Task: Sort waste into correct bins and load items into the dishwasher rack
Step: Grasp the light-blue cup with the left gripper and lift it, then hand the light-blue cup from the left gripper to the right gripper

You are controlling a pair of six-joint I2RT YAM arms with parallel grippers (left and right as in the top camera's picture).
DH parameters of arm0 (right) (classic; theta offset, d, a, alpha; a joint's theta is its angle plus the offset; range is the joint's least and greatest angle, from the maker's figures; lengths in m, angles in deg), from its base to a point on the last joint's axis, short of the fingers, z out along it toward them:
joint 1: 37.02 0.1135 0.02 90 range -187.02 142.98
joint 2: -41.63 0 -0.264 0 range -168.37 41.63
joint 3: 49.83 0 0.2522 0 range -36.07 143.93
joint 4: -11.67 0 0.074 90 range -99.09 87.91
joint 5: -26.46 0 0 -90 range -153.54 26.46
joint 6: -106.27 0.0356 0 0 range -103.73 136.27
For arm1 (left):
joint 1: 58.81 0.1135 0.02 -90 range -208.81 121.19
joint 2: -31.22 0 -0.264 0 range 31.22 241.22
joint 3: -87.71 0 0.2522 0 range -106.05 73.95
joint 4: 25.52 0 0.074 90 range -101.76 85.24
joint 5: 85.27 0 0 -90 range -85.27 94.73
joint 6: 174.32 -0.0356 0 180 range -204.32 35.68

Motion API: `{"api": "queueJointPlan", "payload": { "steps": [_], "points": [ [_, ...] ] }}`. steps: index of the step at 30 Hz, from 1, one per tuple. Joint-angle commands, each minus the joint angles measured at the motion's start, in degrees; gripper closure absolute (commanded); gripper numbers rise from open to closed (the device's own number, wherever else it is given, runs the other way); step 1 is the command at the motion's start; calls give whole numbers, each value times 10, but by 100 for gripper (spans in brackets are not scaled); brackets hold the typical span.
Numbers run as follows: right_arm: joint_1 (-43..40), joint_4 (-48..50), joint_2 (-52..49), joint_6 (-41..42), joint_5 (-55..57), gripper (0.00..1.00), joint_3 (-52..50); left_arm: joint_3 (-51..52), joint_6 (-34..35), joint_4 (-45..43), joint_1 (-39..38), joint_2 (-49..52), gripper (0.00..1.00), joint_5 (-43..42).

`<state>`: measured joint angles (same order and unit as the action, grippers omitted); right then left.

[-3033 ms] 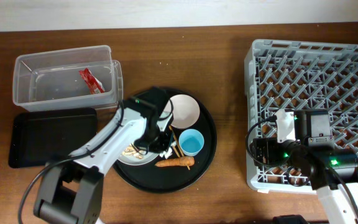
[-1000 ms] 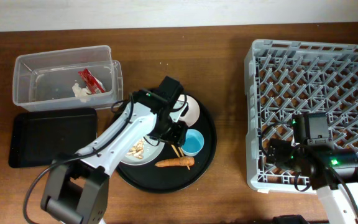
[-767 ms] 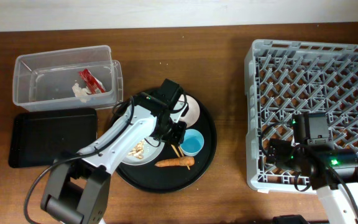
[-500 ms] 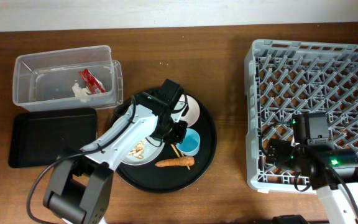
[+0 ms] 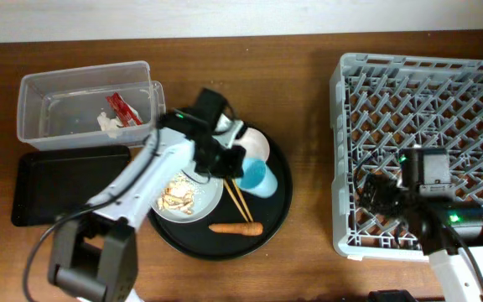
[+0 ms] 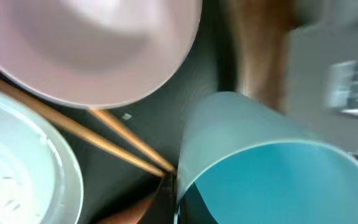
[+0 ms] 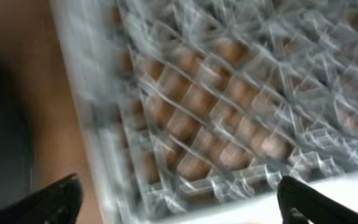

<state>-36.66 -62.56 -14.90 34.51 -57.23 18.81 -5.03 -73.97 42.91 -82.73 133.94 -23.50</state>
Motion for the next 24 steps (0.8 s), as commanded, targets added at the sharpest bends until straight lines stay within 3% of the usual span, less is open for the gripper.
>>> {"api": "queueJointPlan", "payload": {
  "steps": [1, 3, 6, 12, 17, 24],
  "points": [
    [-10, 75, -10, -166, -276, 3, 9, -25, -63, -24, 64, -39, 100, -208],
    [-10, 97, -21, -242, -422, 2, 9, -25, -85, -47, 90, -37, 100, -321],
    [-10, 122, -40, -294, -545, 3, 9, -25, -87, -77, 98, -37, 100, -400],
    [-10, 179, -71, -315, -677, 2, 9, -25, -84, -87, 75, -37, 100, -433],
    [-10, 193, -97, -316, -697, 2, 9, -25, -70, -102, 54, -37, 100, -459],
    [-10, 250, -102, -315, -785, 10, 9, -25, -65, -114, 30, -37, 100, -487]
  ]
}}
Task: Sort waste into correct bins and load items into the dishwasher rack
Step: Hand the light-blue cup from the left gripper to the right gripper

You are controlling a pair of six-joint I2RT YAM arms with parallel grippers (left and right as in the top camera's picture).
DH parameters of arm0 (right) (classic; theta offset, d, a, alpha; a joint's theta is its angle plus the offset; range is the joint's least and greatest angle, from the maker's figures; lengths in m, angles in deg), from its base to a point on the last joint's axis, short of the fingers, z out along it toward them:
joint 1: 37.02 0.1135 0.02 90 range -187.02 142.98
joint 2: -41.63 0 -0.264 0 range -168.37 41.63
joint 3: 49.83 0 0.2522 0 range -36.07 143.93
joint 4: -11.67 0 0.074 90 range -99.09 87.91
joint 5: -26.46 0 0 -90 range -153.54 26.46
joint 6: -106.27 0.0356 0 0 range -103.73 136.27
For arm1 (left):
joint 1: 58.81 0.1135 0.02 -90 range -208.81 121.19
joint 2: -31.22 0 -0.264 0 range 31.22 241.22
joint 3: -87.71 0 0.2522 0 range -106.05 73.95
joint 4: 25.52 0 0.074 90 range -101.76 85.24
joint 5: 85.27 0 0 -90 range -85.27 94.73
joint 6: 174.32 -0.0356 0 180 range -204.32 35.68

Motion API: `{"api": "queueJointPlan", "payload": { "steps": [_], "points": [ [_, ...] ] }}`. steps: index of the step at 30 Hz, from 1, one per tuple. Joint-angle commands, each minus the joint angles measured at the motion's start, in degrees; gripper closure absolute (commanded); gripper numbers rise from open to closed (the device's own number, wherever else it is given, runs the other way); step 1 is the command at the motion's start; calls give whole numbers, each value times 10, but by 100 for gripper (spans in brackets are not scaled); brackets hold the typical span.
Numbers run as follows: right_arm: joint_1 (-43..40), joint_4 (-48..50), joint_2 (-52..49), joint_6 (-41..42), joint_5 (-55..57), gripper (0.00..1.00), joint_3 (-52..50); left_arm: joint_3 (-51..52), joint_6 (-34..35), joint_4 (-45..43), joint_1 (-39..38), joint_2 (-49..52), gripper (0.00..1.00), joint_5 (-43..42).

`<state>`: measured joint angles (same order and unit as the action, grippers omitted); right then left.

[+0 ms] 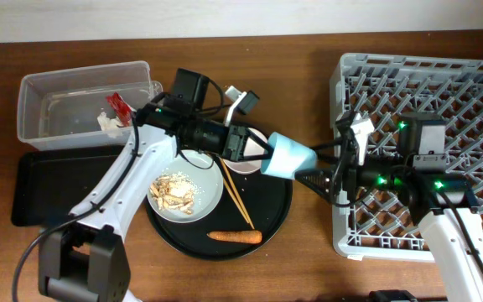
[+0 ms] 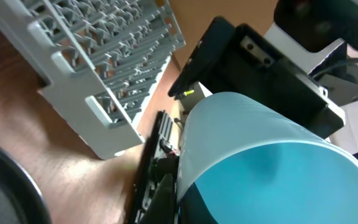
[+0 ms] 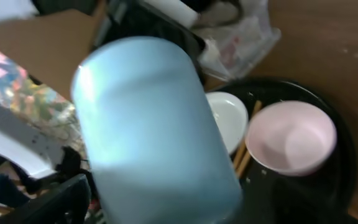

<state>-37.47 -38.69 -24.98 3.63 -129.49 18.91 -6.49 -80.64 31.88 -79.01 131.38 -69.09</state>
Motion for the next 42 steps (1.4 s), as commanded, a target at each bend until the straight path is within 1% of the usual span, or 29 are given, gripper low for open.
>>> {"api": "queueJointPlan", "payload": {
  "steps": [1, 2, 3, 4, 7, 8, 11, 22, 24, 26, 31, 33, 40, 42],
  "points": [
    [-2, 14, -1, -7, -68, 10, 8, -10, 2, -8, -10, -12, 100, -43],
    [-2, 15, -1, -7, -70, 12, 7, -10, 8, -13, -12, -12, 100, -47],
    [-2, 15, -1, -7, -70, 18, 7, -10, 24, -23, -14, -12, 100, -47],
    [-2, 15, -1, -7, -70, 20, 7, -10, 33, -30, -15, -12, 100, -49],
    [-2, 15, -1, -7, -79, 21, 7, -10, 71, -64, -15, -12, 100, -49],
    [-2, 15, -1, -7, -78, 22, 7, -10, 75, -68, -15, -12, 100, -49],
    [-2, 17, -1, -7, -78, 29, 7, -10, 75, -68, -15, -12, 100, -48],
    [-2, 43, -1, -6, -78, 29, 7, -10, 75, -68, -15, -12, 100, -48],
    [-2, 45, -1, -6, -78, 29, 7, -10, 76, -68, -15, -12, 100, -49],
    [-2, 45, -1, -6, -78, 25, 7, -10, 76, -68, -16, -12, 100, -48],
    [-2, 56, -1, -6, -83, 25, 7, -10, 76, -68, -16, -12, 100, -48],
    [-2, 56, -1, -6, -90, 26, 7, -10, 76, -68, -16, -12, 100, -48],
    [-2, 55, -1, -6, -91, 39, 7, -10, 76, -68, -16, -12, 100, -48],
    [-2, 55, -1, -6, -90, 40, 7, -10, 76, -68, -16, -12, 99, -47]
  ]
}}
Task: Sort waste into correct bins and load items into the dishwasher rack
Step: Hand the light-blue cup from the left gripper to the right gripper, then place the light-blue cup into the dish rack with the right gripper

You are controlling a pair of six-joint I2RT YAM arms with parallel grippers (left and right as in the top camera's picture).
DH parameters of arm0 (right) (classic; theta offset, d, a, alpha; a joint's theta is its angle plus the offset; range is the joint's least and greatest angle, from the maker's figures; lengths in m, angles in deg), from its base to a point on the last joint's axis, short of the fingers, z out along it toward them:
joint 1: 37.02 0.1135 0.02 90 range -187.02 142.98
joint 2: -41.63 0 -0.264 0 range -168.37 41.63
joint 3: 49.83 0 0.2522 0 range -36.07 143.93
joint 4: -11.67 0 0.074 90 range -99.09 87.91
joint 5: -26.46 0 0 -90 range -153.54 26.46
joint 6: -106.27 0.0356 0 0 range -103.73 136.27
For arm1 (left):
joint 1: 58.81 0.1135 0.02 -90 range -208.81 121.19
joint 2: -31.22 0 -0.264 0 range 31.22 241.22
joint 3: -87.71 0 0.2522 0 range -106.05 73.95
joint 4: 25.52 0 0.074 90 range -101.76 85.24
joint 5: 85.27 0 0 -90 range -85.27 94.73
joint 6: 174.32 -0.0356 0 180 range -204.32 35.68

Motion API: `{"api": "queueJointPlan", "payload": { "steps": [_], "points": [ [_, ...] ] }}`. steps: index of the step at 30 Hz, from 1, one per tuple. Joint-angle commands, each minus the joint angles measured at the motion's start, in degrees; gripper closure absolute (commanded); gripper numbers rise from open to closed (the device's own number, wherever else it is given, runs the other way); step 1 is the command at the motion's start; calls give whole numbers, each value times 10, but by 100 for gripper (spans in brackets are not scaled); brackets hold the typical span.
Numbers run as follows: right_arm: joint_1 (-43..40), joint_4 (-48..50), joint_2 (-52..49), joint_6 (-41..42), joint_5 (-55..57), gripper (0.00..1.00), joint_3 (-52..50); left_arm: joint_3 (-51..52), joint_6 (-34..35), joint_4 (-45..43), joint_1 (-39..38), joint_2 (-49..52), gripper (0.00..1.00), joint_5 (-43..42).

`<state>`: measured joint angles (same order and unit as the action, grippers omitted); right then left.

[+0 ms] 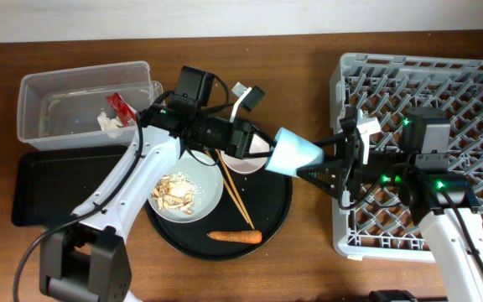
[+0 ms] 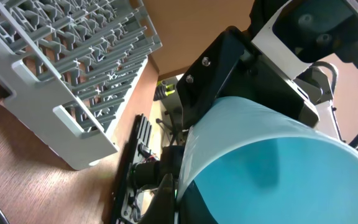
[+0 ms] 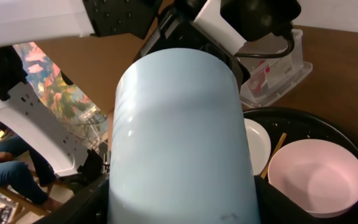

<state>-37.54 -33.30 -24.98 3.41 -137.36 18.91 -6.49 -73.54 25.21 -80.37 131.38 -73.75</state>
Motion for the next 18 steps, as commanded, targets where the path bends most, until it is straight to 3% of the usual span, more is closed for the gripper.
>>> {"api": "queueJointPlan", "payload": {
  "steps": [1, 4, 8, 12, 18],
  "points": [
    [-2, 1, -1, -4, -12, 40, 7, -10, 5, -2, -2, -12, 99, 3],
    [-2, 1, -1, -4, -8, 41, 7, -10, 5, -1, -2, -12, 77, 15],
    [-2, -10, -1, -4, 36, 45, 7, -10, 5, 4, -2, -12, 65, 95],
    [-2, -47, -1, -4, 134, 53, 7, -10, 5, 49, 4, -12, 53, 251],
    [-3, -115, 3, 31, 310, 67, 27, -10, 3, 153, 54, -46, 48, 524]
  ]
}}
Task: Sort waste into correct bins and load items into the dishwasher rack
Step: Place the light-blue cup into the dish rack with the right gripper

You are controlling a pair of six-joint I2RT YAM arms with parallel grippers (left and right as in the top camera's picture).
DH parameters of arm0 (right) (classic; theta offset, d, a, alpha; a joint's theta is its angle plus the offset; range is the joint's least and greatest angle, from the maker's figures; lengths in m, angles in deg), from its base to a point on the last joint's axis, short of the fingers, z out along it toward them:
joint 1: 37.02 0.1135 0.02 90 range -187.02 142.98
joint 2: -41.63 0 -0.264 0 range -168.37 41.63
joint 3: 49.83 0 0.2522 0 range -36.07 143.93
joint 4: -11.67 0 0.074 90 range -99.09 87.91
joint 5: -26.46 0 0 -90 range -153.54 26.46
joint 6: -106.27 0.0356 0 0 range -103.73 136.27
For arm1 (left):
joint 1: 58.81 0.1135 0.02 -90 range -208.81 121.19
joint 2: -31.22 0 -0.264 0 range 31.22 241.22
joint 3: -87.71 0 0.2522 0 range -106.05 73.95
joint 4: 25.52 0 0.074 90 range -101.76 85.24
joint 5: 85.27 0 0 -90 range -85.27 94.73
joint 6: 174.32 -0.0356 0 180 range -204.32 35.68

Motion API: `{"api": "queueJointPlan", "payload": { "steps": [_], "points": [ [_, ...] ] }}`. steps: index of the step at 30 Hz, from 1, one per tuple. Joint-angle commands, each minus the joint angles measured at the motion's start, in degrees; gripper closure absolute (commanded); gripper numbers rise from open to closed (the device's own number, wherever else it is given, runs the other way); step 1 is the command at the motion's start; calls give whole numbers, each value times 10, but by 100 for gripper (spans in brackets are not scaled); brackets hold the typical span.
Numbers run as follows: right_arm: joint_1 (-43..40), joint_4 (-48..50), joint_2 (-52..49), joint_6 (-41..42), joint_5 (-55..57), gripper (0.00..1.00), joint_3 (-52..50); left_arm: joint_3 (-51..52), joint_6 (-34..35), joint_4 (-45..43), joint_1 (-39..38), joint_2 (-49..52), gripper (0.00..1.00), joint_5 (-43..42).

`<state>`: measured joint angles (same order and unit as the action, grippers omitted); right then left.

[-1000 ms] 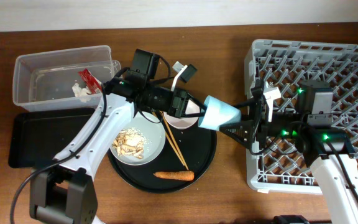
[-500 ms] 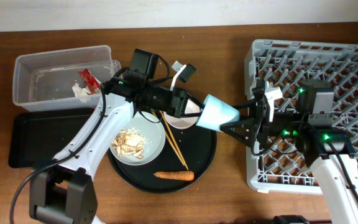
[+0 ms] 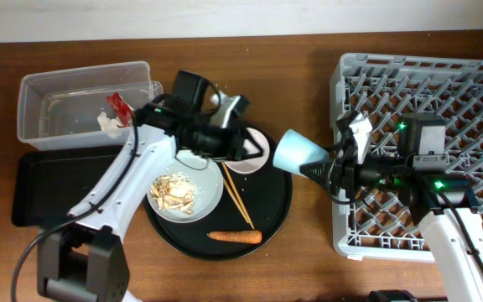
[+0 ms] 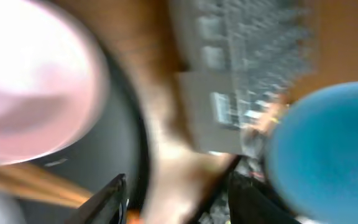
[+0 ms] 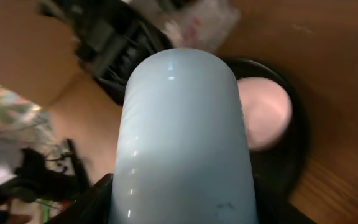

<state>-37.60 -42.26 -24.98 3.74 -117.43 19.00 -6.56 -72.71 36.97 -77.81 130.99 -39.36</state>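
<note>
A light-blue cup [image 3: 295,151] hangs on its side above the table between the round black tray [image 3: 280,201] and the grey dishwasher rack [image 3: 426,101]. My right gripper [image 3: 329,173] is shut on the cup [image 5: 182,143], whose closed bottom faces the wrist camera. My left gripper [image 3: 240,144] stands open and empty over the pink bowl [image 3: 257,149], clear of the cup. The left wrist view is blurred: the pink bowl [image 4: 36,93] shows at left and the cup's blue mouth [image 4: 322,143] at right, beyond the open fingers [image 4: 114,199].
On the round tray lie a white plate of food scraps [image 3: 183,191], chopsticks [image 3: 237,197] and a carrot [image 3: 235,237]. A clear bin [image 3: 49,88] with a red wrapper [image 3: 117,107] sits at the back left, with a black rectangular tray [image 3: 49,180] in front of it.
My left gripper has let go of the cup and now sits open over the pink bowl, further left. The cup stays in my right gripper, slightly nearer the rack.
My left gripper was at the cup on the round tray while my right hung over the rack. Then the left held the cup in the air right of the tray, facing the right gripper. Then the right's fingers were around it. Now only the right holds it.
</note>
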Motion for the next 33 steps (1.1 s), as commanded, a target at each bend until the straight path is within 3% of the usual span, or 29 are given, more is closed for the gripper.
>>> {"api": "queueJointPlan", "payload": {
  "steps": [1, 6, 13, 19, 25, 33],
  "points": [
    [-3, -40, 3, 33, 131, 68, 36, -10, -5, 48, 37, -50, 48, 209],
    [-3, -174, 3, 59, 298, 72, 134, -10, -5, 101, 85, -90, 47, 340],
    [-22, -285, 3, 138, 457, 82, 224, -10, -5, 118, 98, -93, 47, 354],
    [-170, -308, 2, 148, 462, 91, 233, -10, -5, 118, 98, -93, 47, 354],
    [-364, -308, -26, 177, 473, 92, 233, -10, -5, 118, 98, -93, 47, 354],
    [-471, -310, -146, 202, 473, 92, 233, -10, -5, 119, 98, -93, 47, 354]
  ]
}}
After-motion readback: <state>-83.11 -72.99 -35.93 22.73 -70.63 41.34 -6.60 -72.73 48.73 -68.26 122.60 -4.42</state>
